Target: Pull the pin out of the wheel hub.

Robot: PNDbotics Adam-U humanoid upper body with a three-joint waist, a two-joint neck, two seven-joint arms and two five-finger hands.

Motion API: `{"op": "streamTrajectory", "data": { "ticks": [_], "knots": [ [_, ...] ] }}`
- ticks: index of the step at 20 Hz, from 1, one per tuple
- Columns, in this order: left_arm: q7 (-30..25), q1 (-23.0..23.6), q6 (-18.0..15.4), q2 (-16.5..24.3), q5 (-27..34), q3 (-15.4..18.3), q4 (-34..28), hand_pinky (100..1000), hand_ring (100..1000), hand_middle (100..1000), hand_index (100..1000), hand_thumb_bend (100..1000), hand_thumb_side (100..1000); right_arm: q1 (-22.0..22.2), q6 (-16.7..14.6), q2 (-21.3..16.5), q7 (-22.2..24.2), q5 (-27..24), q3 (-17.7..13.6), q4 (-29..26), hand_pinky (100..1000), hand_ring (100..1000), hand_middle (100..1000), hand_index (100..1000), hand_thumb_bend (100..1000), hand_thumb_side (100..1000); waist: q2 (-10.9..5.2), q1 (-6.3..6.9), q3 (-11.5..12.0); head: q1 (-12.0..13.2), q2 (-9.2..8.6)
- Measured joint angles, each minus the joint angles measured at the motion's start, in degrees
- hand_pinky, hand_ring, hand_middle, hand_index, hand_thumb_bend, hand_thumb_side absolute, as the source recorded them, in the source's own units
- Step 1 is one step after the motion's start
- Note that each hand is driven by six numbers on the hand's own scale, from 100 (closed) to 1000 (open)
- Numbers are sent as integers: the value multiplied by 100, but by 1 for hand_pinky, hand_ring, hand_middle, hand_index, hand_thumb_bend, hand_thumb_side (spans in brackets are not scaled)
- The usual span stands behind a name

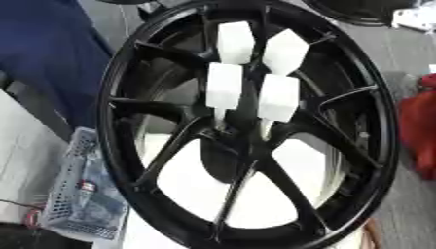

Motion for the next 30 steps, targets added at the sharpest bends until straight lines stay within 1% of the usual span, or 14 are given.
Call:
{"op": "streamTrajectory", "data": {
  "ticks": [4,9,12,18,22,30],
  "knots": [
    [-8,-10,9,-3,-2,-1,0,821,701,753,888,266,866,-45,-34,45,75,110,199,0,885,886,838,857,100,330,43,-32,44,-39,-11],
    [-23,-24,23,-4,-6,-3,0,821,701,753,888,265,869,-101,-33,99,140,189,432,0,887,890,846,863,100,302,78,-49,91,-71,-26],
    [-26,-27,27,-5,-9,-4,0,821,700,753,888,264,870,-154,-32,148,147,218,530,0,887,890,845,862,100,285,96,-66,104,-76,-47],
    [-48,-44,48,-7,-33,-30,0,822,700,753,887,264,874,-275,15,249,166,362,705,0,887,890,847,863,100,291,152,-95,149,-80,-50],
    [-53,-57,53,-43,-42,-33,0,822,699,753,887,263,878,-299,80,291,164,475,754,0,886,891,854,881,100,286,208,-116,171,-79,-52],
    [-72,-67,72,-53,-84,-34,0,823,699,753,886,261,884,-293,199,305,173,704,717,0,886,892,859,891,100,283,344,-164,188,-69,-68]
  ]
}}
